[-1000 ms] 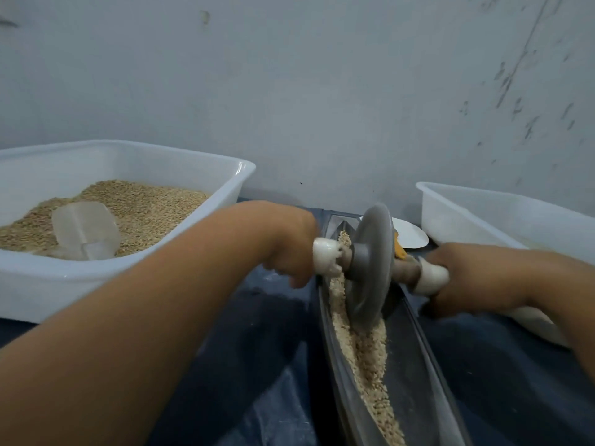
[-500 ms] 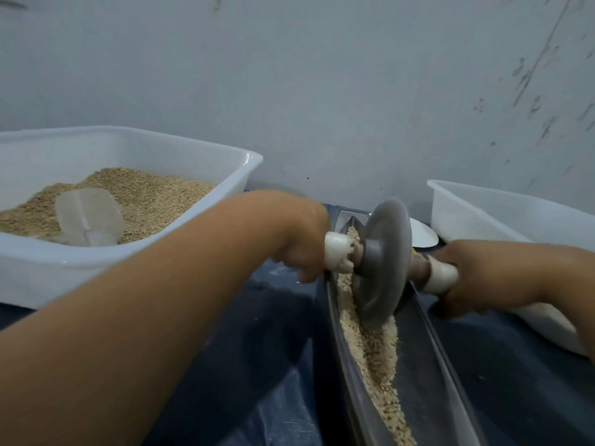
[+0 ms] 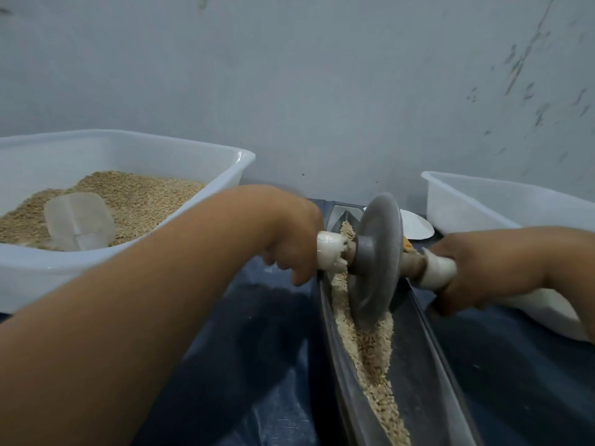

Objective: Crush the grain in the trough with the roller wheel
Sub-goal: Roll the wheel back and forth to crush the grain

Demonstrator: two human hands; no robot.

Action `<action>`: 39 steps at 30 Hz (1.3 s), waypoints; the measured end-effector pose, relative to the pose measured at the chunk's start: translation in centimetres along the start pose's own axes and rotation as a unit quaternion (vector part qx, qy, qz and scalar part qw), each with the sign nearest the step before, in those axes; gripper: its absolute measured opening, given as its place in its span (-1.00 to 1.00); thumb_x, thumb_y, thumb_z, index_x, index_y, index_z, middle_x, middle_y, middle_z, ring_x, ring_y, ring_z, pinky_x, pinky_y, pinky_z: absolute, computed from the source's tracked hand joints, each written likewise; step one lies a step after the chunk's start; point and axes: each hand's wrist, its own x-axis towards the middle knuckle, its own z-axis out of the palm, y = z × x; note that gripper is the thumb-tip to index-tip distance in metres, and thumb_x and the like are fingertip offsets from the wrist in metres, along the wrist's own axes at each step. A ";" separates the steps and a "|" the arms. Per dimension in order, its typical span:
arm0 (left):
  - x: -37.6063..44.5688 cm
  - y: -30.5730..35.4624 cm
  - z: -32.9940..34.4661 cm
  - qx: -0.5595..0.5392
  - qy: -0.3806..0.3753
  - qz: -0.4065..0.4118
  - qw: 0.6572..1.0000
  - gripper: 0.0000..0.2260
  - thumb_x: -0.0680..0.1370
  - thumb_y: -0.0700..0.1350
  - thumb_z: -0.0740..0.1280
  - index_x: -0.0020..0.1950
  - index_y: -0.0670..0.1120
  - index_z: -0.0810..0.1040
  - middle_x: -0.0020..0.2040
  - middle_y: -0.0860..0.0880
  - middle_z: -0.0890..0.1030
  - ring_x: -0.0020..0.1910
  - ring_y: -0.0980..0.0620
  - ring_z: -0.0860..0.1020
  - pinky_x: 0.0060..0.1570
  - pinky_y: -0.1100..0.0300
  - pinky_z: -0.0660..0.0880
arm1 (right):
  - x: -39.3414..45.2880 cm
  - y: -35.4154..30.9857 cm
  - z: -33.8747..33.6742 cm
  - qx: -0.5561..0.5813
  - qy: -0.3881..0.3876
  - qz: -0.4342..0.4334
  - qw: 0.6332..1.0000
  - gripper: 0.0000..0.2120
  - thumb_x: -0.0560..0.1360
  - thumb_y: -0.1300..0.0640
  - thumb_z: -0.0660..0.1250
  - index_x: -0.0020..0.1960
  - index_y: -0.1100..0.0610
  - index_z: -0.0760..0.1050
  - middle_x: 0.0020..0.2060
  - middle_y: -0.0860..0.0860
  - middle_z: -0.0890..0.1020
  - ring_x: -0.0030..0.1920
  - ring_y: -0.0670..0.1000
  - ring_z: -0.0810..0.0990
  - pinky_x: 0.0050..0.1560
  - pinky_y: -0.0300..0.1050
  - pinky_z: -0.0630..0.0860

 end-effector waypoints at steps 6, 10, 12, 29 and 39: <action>0.5 0.2 1.0 0.005 0.194 -0.052 0.980 -0.78 0.41 -0.05 0.44 -0.12 0.07 0.39 -0.30 0.05 0.43 -0.32 0.04 0.40 -0.21 0.13 0.35 | 2.7 -0.8 1.6 -0.110 0.329 0.006 0.938 -0.81 0.39 -0.07 0.43 -0.22 -0.06 0.43 -0.19 -0.10 0.60 -0.13 0.05 0.58 -0.24 -0.09 0.45; 0.6 -0.2 0.6 -0.007 0.078 -0.006 0.997 -0.75 0.38 -0.05 0.49 -0.09 0.02 0.45 -0.26 0.05 0.48 -0.29 0.06 0.49 -0.35 0.20 0.35 | 1.6 -0.2 0.5 -0.076 0.145 -0.012 0.986 -0.69 0.23 -0.15 0.53 -0.21 -0.05 0.48 -0.31 -0.04 0.63 -0.29 -0.05 0.60 -0.29 -0.14 0.45; 0.5 -0.2 0.4 -0.002 0.033 0.006 0.999 -0.74 0.35 -0.05 0.51 -0.12 0.02 0.45 -0.24 0.04 0.51 -0.30 0.07 0.51 -0.39 0.22 0.33 | 0.4 -0.4 0.1 -0.032 0.035 0.005 0.999 -0.58 0.04 -0.25 0.49 -0.19 -0.08 0.52 -0.38 -0.06 0.65 -0.42 -0.11 0.60 -0.35 -0.19 0.45; 1.3 -0.8 1.5 -0.013 0.081 -0.002 0.997 -0.83 0.36 -0.07 0.47 -0.19 0.05 0.48 -0.28 0.07 0.52 -0.32 0.10 0.50 -0.39 0.22 0.34 | 2.1 -0.7 1.4 -0.107 0.248 -0.005 0.963 -0.82 0.35 -0.07 0.44 -0.17 -0.04 0.47 -0.31 -0.08 0.59 -0.28 0.00 0.58 -0.32 -0.13 0.47; 1.0 -1.0 0.8 0.007 0.044 0.015 0.999 -0.78 0.31 -0.05 0.51 -0.28 0.04 0.46 -0.36 0.09 0.51 -0.40 0.15 0.48 -0.46 0.24 0.29 | 0.9 -0.5 0.3 -0.046 0.069 -0.009 0.997 -0.75 0.25 -0.11 0.52 -0.21 -0.07 0.50 -0.38 -0.06 0.65 -0.47 -0.12 0.58 -0.39 -0.20 0.41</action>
